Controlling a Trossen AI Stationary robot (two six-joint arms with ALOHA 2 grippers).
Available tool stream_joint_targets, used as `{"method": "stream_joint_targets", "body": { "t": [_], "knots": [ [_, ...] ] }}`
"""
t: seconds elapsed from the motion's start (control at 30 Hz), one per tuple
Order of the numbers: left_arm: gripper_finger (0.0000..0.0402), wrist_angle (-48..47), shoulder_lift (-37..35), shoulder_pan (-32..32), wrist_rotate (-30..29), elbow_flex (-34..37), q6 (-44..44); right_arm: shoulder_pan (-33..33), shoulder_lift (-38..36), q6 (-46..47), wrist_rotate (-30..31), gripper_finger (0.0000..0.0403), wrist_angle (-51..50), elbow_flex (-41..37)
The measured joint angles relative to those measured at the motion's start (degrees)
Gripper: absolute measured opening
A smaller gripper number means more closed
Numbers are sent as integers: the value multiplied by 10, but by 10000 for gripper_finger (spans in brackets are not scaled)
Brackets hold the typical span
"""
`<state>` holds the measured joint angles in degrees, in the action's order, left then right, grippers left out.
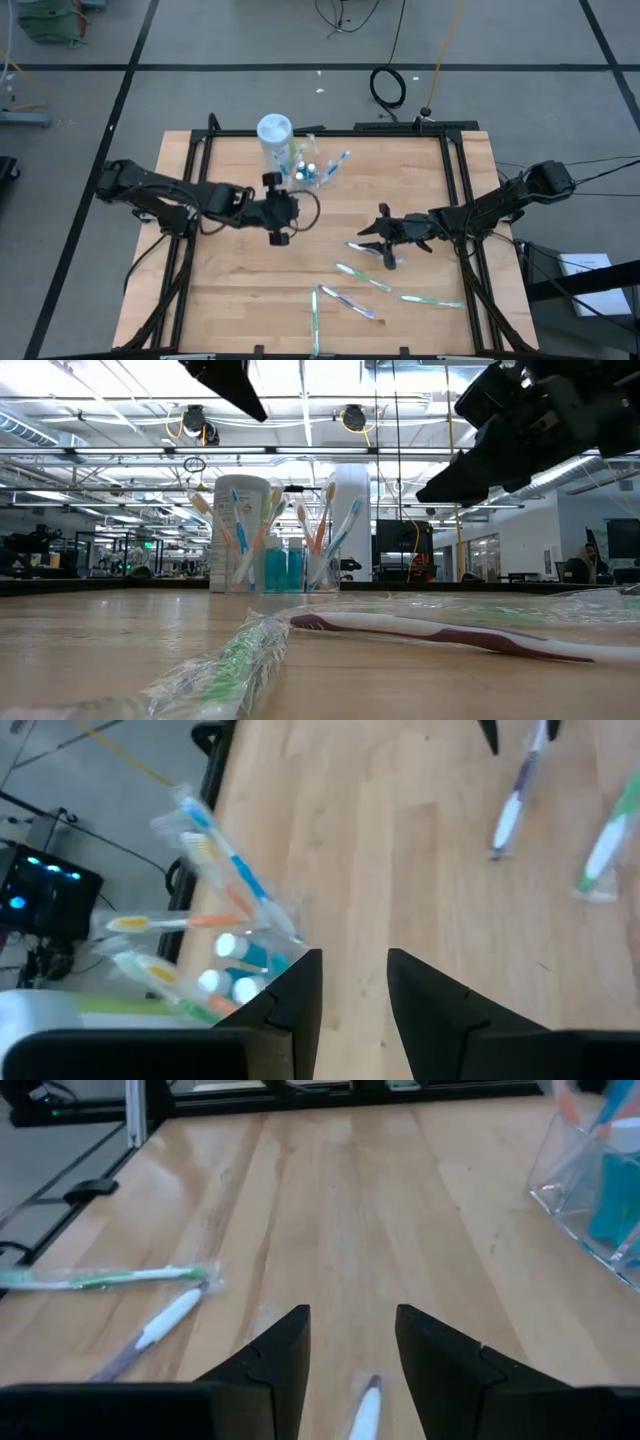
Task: Pick & Place toothbrushing station
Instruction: Put the purple toothbrush into the transparent organizer
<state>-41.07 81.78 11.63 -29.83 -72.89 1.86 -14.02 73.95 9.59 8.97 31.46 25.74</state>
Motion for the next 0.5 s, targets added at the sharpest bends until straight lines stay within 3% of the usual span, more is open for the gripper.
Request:
{"method": "stream_joint_targets", "body": {
  "t": [0.23, 0.5],
  "knots": [
    [120, 81, -38, 34, -27, 106, -42, -30, 0, -31, -1, 121, 1, 10],
    [120, 348, -124, 32, 18, 286, -46, -64, 0, 3, -1, 127, -133, 10]
  ]
}}
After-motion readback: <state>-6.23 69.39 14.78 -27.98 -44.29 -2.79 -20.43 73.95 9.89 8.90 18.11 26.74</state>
